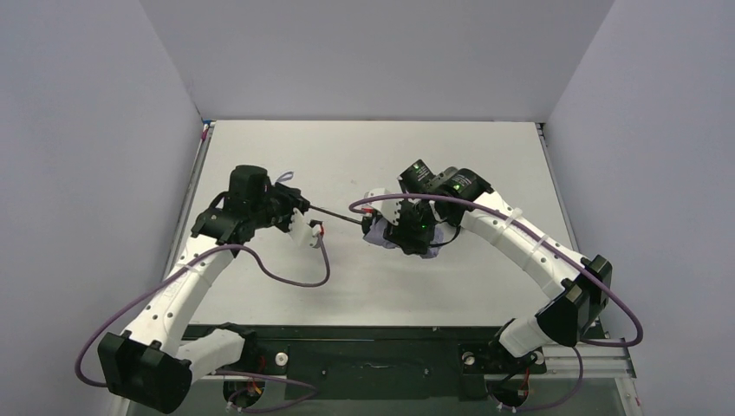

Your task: Open the umbrella

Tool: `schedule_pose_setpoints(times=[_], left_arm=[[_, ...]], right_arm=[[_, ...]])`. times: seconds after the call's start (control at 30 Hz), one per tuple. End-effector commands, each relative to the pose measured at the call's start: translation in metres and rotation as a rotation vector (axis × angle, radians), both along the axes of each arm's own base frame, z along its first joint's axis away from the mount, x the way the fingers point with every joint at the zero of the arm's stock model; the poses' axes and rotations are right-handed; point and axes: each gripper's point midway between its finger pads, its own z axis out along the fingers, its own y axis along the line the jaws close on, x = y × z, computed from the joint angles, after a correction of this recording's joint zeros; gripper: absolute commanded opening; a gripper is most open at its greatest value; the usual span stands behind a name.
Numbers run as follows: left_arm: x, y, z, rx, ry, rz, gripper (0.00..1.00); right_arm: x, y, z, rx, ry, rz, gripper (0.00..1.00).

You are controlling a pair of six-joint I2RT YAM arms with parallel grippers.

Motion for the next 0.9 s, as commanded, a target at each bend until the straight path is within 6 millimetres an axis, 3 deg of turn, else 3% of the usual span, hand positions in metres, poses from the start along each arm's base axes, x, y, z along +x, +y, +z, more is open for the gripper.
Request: schedule_pose_setpoints(times=[0.0, 0.2, 0.3, 0.37, 0.43, 0.5, 0.53, 0.6, 0.7, 0.87], left_arm=[[0.023, 0.056, -0.002, 0.119, -0.065, 0.13, 0.3], [0.034, 0.097, -0.017, 0.18, -0.046, 0.21, 0.32], [0.033, 0.099, -0.019, 0.158, -0.03, 0.215, 0.33], [0.021, 0.088, -0.02, 0.089, 0.036, 0.19, 0.36], [0.011, 0.067, -0.004, -0.026, 0.075, 0.142, 0.46], [-0.016, 0.044, 0.001, -0.112, 0.189, 0.075, 0.57], [-0.026, 0.025, 0.014, -0.173, 0.21, 0.028, 0.6], [-0.052, -0.003, 0.015, -0.21, 0.293, -0.041, 0.65], [-0.084, -0.039, -0.001, -0.183, 0.368, -0.135, 0.69], [-0.105, -0.07, -0.022, -0.148, 0.481, -0.154, 0.7]], right_arm=[[-0.012, -0.027, 0.001, -0.078, 0.022, 0.044, 0.0], [-0.02, -0.047, -0.007, -0.122, 0.072, 0.048, 0.0], [-0.02, -0.049, -0.009, -0.127, 0.085, 0.046, 0.0], [-0.019, -0.044, -0.009, -0.115, 0.102, 0.033, 0.0], [-0.015, -0.038, -0.012, -0.107, 0.116, 0.012, 0.0], [-0.01, -0.032, -0.012, -0.095, 0.12, -0.005, 0.0], [-0.008, -0.03, -0.01, -0.086, 0.118, -0.008, 0.0], [-0.007, -0.025, -0.007, -0.067, 0.124, -0.009, 0.0], [-0.004, -0.015, -0.001, -0.034, 0.13, -0.012, 0.0], [-0.003, -0.005, 0.012, 0.018, 0.136, -0.01, 0.0]])
